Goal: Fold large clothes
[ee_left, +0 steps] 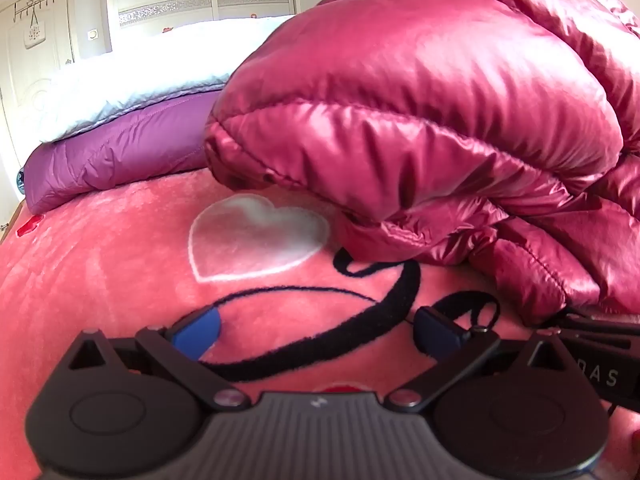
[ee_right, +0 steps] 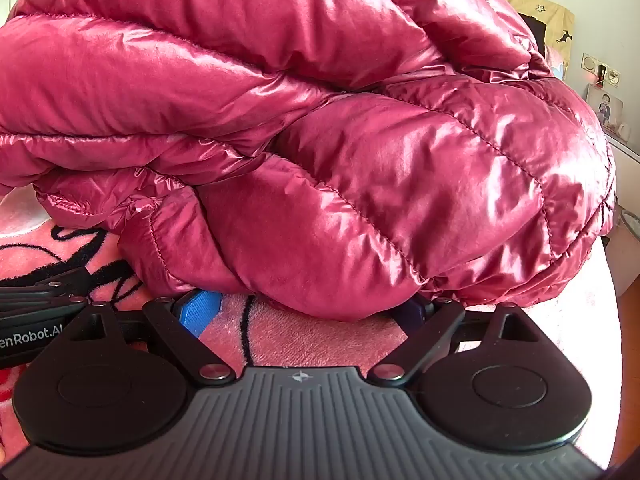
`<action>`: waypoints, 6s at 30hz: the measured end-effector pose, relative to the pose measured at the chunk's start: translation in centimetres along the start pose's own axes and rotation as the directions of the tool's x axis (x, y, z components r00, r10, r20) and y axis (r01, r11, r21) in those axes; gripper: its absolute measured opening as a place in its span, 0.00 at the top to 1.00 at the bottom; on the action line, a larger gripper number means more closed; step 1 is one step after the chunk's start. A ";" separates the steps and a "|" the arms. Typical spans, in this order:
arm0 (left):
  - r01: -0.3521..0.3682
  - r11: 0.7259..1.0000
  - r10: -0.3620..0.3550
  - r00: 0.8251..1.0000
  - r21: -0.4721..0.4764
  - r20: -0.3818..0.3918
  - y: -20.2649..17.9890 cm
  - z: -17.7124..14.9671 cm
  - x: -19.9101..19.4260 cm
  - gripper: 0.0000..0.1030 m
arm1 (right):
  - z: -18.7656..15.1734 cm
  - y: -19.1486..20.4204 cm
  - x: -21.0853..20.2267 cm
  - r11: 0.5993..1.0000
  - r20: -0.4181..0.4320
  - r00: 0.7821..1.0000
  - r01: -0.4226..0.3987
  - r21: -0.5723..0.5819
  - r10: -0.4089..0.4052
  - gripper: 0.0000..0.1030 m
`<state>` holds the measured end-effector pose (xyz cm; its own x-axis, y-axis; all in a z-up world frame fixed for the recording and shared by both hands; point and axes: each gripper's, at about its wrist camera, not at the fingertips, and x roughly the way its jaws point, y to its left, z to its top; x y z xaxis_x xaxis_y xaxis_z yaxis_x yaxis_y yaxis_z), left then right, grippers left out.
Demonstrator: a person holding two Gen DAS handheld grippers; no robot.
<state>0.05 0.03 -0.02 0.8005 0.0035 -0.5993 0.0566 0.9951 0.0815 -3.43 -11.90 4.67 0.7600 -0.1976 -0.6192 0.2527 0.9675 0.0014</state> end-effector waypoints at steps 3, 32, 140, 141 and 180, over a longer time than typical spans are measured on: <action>-0.002 1.000 0.002 1.000 0.001 -0.003 0.1 0.0 0.0 0.00 | 0.1 0.0 0.0 1.000 -0.005 1.000 -0.001 0.000 0.001 0.00; 0.169 0.983 -0.176 0.978 0.069 0.114 7.6 4.2 -19.9 0.01 | 4.8 -6.4 -20.5 0.996 0.184 0.982 0.024 0.090 -0.041 0.00; 0.192 0.938 -0.235 0.964 0.287 0.123 -4.7 3.5 -16.5 0.01 | 2.1 -12.7 -17.5 0.953 0.137 0.990 -0.065 0.297 0.025 0.00; 0.169 0.942 -0.216 0.967 0.291 0.138 -4.8 3.6 -16.1 0.01 | 2.1 -12.9 -17.3 0.952 0.130 0.991 -0.064 0.301 0.025 0.00; 0.350 0.936 -0.343 0.928 -0.026 0.143 -0.1 5.8 -7.9 0.87 | 1.6 -12.9 -14.9 0.958 0.024 0.993 -0.120 0.261 0.118 0.00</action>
<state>-2.84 -0.66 9.30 0.8088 -0.3526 -0.4706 0.3181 0.9354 -0.1541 -17.04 -21.73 15.13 0.7989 -0.0856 -0.5953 0.3067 0.9095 0.2808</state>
